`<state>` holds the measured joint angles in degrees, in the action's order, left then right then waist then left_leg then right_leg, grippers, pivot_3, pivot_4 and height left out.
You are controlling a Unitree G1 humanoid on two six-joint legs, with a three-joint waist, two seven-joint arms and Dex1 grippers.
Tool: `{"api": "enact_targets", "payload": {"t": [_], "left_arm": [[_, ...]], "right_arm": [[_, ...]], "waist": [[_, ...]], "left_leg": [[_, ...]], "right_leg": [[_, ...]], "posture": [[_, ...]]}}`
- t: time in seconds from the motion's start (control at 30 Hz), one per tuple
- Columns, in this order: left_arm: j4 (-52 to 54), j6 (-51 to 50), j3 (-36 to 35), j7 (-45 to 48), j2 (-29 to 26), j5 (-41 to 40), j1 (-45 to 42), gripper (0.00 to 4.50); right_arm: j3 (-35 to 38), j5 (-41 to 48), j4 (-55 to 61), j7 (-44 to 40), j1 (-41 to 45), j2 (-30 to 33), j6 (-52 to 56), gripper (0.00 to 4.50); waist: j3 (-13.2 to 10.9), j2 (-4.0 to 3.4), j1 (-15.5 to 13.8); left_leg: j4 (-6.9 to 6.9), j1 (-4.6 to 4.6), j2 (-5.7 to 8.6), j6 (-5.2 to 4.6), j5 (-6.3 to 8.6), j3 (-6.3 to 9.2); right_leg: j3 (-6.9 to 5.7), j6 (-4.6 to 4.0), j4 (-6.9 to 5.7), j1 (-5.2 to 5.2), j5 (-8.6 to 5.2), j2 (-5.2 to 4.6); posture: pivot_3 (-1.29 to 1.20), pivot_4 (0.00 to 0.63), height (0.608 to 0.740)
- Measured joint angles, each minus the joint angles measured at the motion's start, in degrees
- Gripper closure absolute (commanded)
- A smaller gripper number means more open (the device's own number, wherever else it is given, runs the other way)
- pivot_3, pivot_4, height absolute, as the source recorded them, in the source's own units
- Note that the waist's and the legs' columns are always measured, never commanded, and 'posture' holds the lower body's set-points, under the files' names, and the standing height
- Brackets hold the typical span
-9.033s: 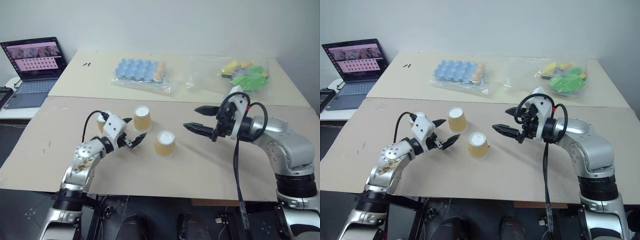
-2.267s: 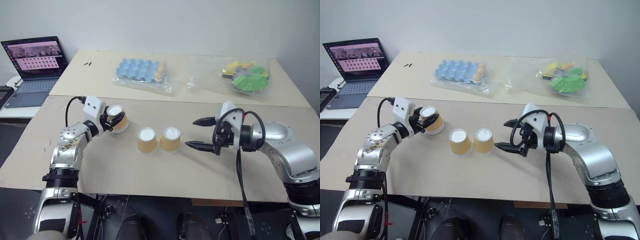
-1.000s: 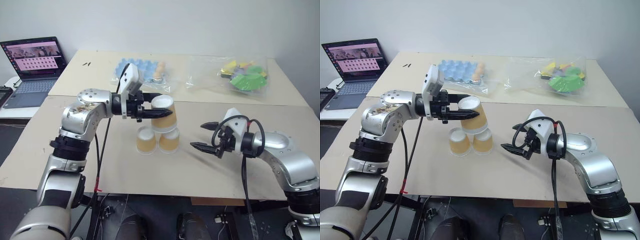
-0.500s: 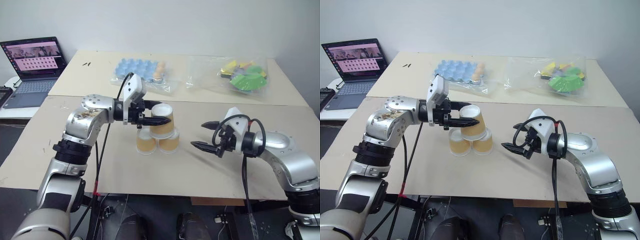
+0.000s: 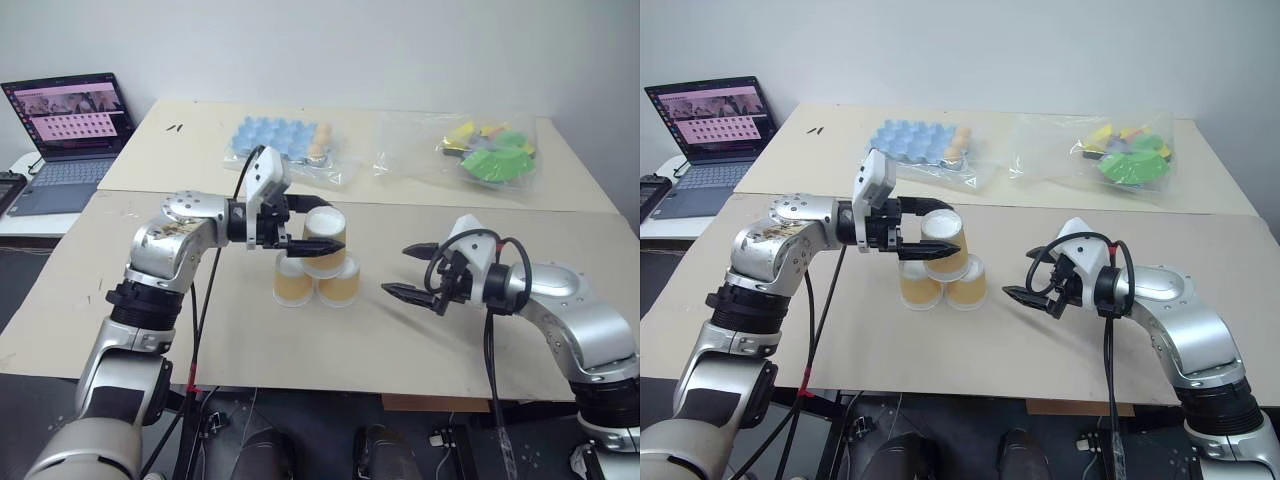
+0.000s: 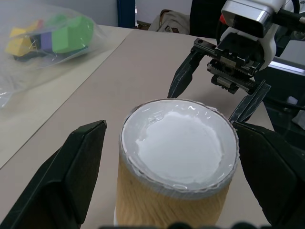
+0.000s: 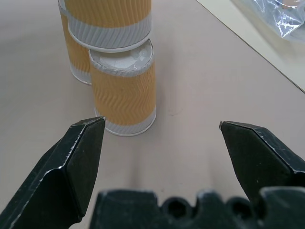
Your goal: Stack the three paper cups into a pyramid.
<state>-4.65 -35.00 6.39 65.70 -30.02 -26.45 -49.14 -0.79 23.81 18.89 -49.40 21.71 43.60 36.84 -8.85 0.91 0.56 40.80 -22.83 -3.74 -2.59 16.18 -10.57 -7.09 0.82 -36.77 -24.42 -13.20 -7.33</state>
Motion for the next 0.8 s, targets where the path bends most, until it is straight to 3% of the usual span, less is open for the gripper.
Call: {"api": "enact_targets", "payload": {"t": [0.27, 0.43, 0.57, 0.8], "left_arm": [[6.64, -10.24, -8.79, -5.2, -1.03, -9.54, -2.2, 0.05], [6.03, -13.33, -20.85, -21.65, 1.63, -12.92, -2.56, 0.05], [5.22, -9.7, -26.08, -36.07, 2.25, -7.21, 1.34, 0.05], [1.62, -0.07, -30.31, -57.32, 5.62, 7.67, 21.42, 0.05]], "right_arm": [[-0.7, -0.07, -1.54, -0.67, 0.58, -0.62, -0.17, 0.0], [-0.75, -0.78, -3.33, -0.3, 1.42, -0.92, -0.66, 0.0], [-0.7, -3.18, -6.63, 2.53, 1.93, -1.53, -1.32, 0.0], [1.74, -14.19, -23.19, 19.68, 5.39, -4.96, -4.17, 0.0]], "waist": [[0.0, 0.0, 0.05], [0.0, 0.01, 0.05], [-0.01, 0.01, 0.14], [-0.08, 0.17, 0.09]], "left_leg": [[0.01, 0.01, -0.01, 0.0, 0.0, 0.07], [0.02, 0.08, 0.01, 0.0, 0.0, 0.13], [-0.03, 0.15, 0.04, 0.0, 0.0, 0.11], [-0.06, 0.07, 0.0, 0.02, -0.01, 0.0]], "right_leg": [[0.02, 0.0, -0.01, 0.01, 0.0, -0.01], [0.03, 0.0, -0.04, 0.09, 0.0, -0.04], [0.05, -0.01, -0.02, 0.12, 0.01, -0.05], [-0.02, -0.02, -0.02, 0.04, 0.01, -0.05]], "posture": [[0.0, 0.15, 0.735], [0.0, 0.15, 0.735], [0.0, 0.15, 0.735], [0.0, 0.15, 0.735]]}}
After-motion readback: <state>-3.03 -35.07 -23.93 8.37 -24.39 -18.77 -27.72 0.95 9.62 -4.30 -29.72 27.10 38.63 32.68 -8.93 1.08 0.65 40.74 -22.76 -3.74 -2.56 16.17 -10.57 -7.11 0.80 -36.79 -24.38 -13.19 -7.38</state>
